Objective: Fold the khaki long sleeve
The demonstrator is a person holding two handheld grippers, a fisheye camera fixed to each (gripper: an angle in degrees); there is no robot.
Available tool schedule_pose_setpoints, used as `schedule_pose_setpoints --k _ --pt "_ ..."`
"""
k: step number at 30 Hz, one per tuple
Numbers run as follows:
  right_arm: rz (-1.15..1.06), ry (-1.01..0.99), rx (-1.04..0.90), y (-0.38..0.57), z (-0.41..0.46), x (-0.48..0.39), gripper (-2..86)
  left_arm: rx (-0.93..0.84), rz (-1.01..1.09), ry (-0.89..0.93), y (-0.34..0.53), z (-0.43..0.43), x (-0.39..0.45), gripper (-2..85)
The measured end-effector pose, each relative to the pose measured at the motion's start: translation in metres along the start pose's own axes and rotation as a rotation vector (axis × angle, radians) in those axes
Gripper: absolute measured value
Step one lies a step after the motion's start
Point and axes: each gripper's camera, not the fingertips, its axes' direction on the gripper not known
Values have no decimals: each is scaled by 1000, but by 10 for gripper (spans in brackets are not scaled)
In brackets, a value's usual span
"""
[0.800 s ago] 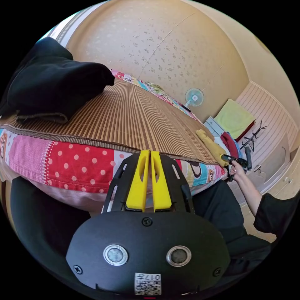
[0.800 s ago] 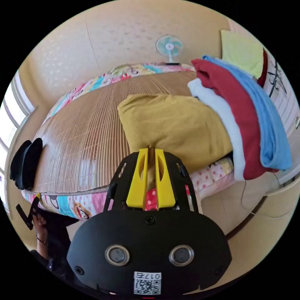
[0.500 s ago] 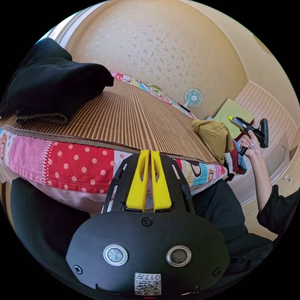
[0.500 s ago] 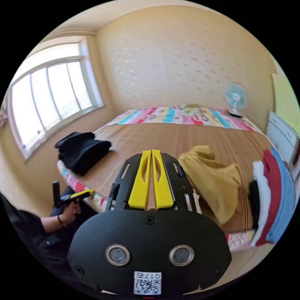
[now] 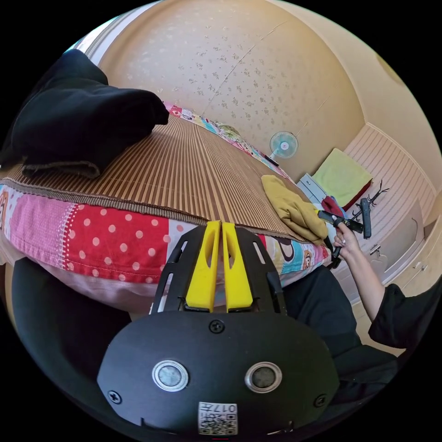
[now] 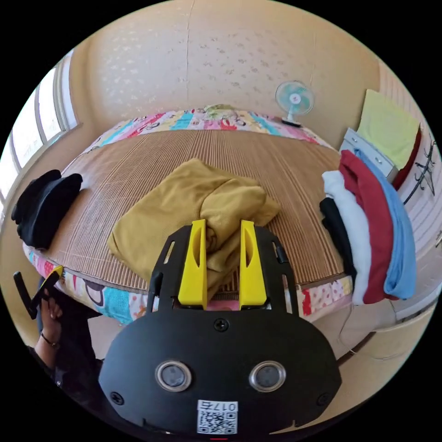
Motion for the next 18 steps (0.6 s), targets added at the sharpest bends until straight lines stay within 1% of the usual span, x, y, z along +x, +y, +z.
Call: schedule_pose_setpoints --k 2,3,4,7,9,11,13,14,16,18 --pt "-10 -166 88 -10 -32 -3 56 2 3 0 -2 2 2 -10" --pt "-34 -215 134 -12 -45 -9 50 4 7 -1 -4 4 4 -10" --pt "-99 -323 222 -13 -70 -24 44 5 10 -2 -4 5 4 -10" --pt "-253 -501 294 -3 -110 -71 36 10 12 1 -8 8 7 -9" --pt "-310 -545 263 17 -110 -100 33 12 10 3 -12 11 9 -9" --pt "-376 -559 176 46 -91 -129 32 14 8 7 -16 13 11 -8" --pt "-409 -541 2 90 -52 -157 33 11 -3 22 -20 14 12 -6" --pt "-377 -547 -66 111 -37 -164 33 -5 -13 45 -23 14 12 -2" --pt "-361 -559 -115 137 -27 -172 32 -41 -29 95 -29 14 13 11" --pt "-400 -549 -140 155 -29 -183 31 -40 -14 231 -39 8 23 41"
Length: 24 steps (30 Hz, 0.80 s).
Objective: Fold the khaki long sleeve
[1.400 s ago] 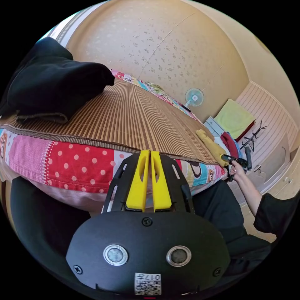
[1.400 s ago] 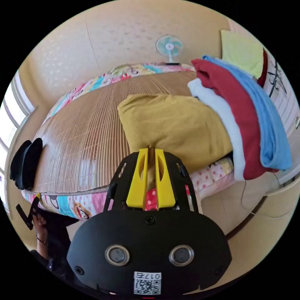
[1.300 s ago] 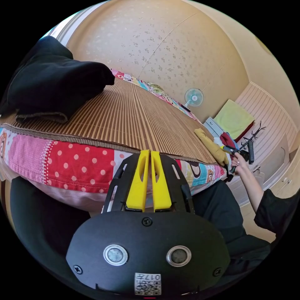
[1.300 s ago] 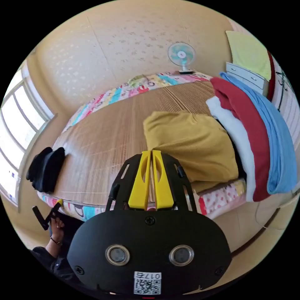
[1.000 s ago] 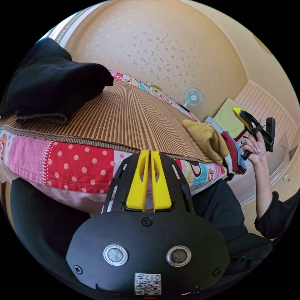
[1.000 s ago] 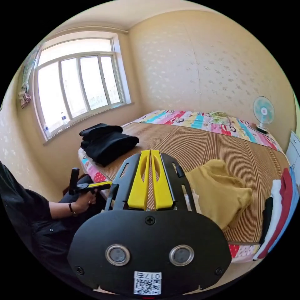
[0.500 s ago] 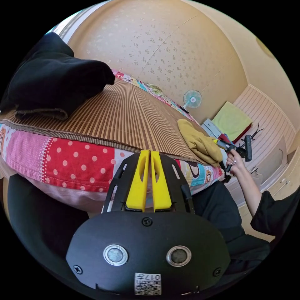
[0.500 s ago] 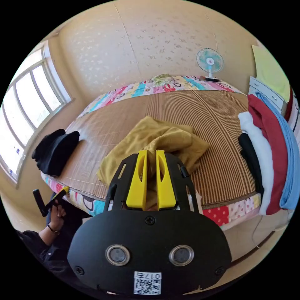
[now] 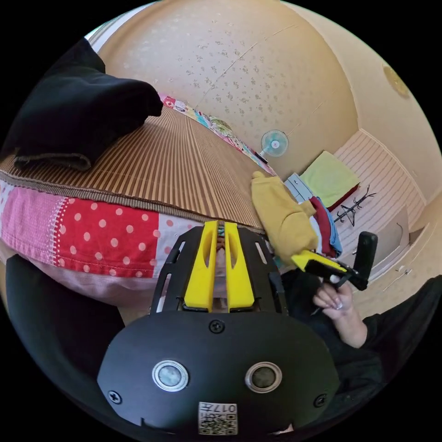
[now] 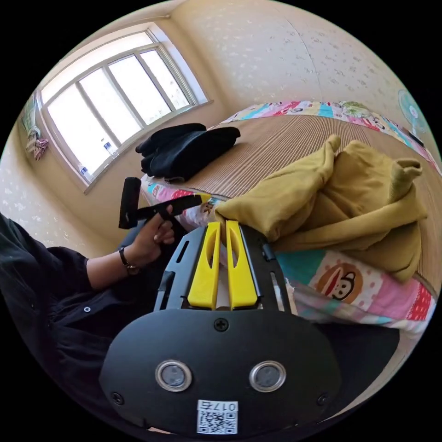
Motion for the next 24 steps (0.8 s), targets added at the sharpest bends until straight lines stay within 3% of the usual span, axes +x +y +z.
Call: schedule_pose_setpoints --k 3,8,10,15,18,20,24 --pt "-81 25 -39 5 3 -25 30 4 19 141 -18 -5 25 68" --pt "-174 121 -101 1 16 -47 30 -146 25 145 -56 16 75 111" --pt "-164 107 -88 -3 17 -49 30 -232 70 116 -69 30 98 126" --pt "-124 41 -49 -10 11 -44 30 -395 249 -153 -87 74 151 142" --pt "-104 14 -48 -10 8 -36 31 -537 261 -201 -83 104 149 118" --pt "-82 -7 -72 -8 6 -25 31 -512 239 -174 -81 103 141 77" --pt "-44 -107 -61 -9 -17 -2 32 -299 100 138 -85 60 100 17"
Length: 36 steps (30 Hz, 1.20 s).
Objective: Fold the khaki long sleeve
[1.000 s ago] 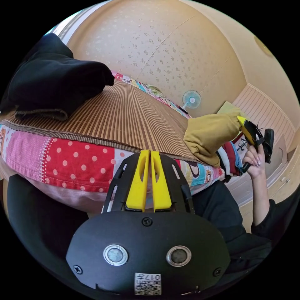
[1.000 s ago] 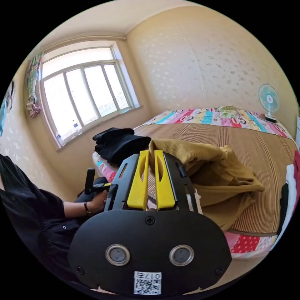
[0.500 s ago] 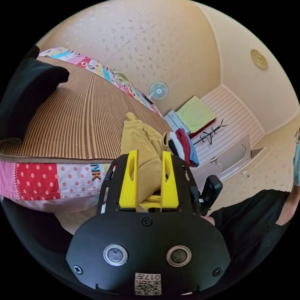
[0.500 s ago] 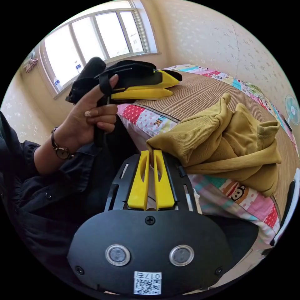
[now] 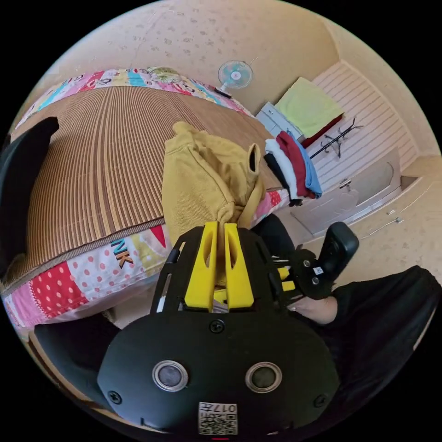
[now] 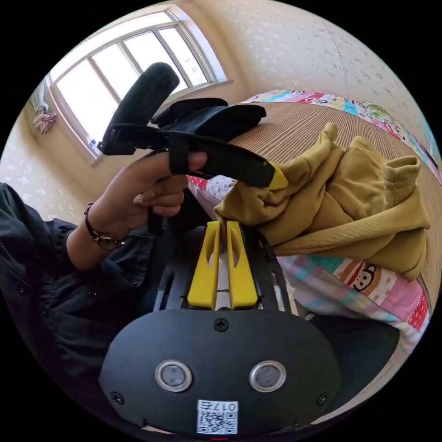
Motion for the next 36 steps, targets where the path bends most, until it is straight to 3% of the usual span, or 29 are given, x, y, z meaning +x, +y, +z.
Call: schedule_pose_setpoints --k 3,8,14,16,21,25,31,36 --pt "20 -75 95 -1 -39 19 30 161 -52 87 11 -42 -23 8" --pt "122 69 319 -11 -99 57 47 160 -124 -30 20 -74 -41 3" --pt "113 442 100 -54 -67 81 83 180 -219 13 41 -83 -58 4" --pt "171 518 -135 -64 -25 104 69 206 -214 38 48 -89 -58 4" --pt "136 419 -79 -50 -49 77 26 424 -139 86 63 -150 -54 -1" --pt "74 55 76 -21 -94 38 17 554 25 166 57 -199 -46 -3" --pt "-90 -345 124 7 -103 -12 17 575 452 673 26 -244 -9 -6" --pt "-253 -565 253 20 -149 -31 18 740 720 1436 25 -284 16 -7"
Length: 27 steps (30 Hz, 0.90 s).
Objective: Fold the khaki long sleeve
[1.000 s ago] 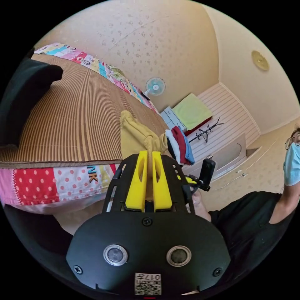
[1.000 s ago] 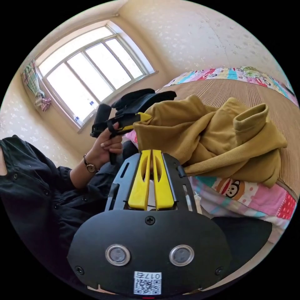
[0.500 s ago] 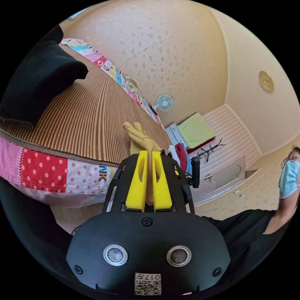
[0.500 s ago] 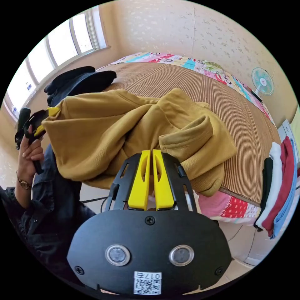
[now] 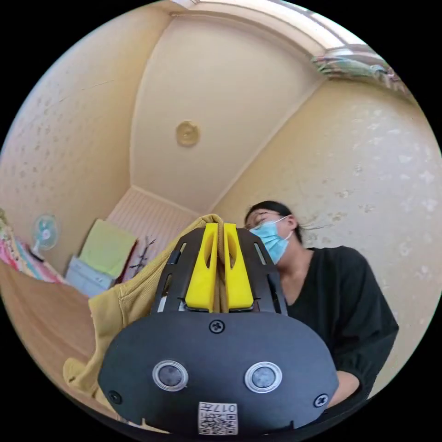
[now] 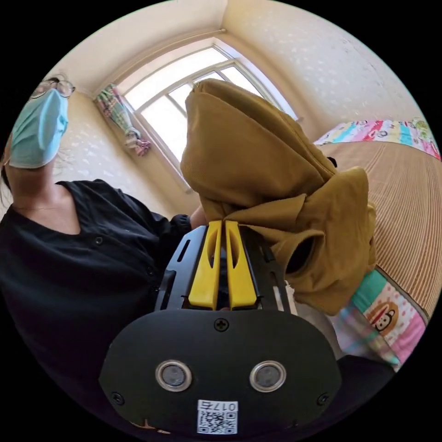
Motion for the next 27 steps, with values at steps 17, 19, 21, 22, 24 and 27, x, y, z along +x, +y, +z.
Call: schedule_pose_setpoints --k 17,19,21,22,24,27 --pt "106 156 -67 3 8 21 124 119 -115 485 -11 106 32 -7" --pt "99 201 -96 1 21 15 73 126 -132 451 -9 105 29 -7" --pt "122 338 -31 -1 9 2 52 122 -130 393 -13 97 32 -7" --pt "147 427 15 -4 -4 -8 47 118 -129 370 -15 94 33 -7" --pt "153 580 113 -13 -27 -31 43 62 -149 196 -29 82 40 -6" --pt "70 881 279 -33 -60 -94 40 -61 -148 -113 -54 69 56 -7"
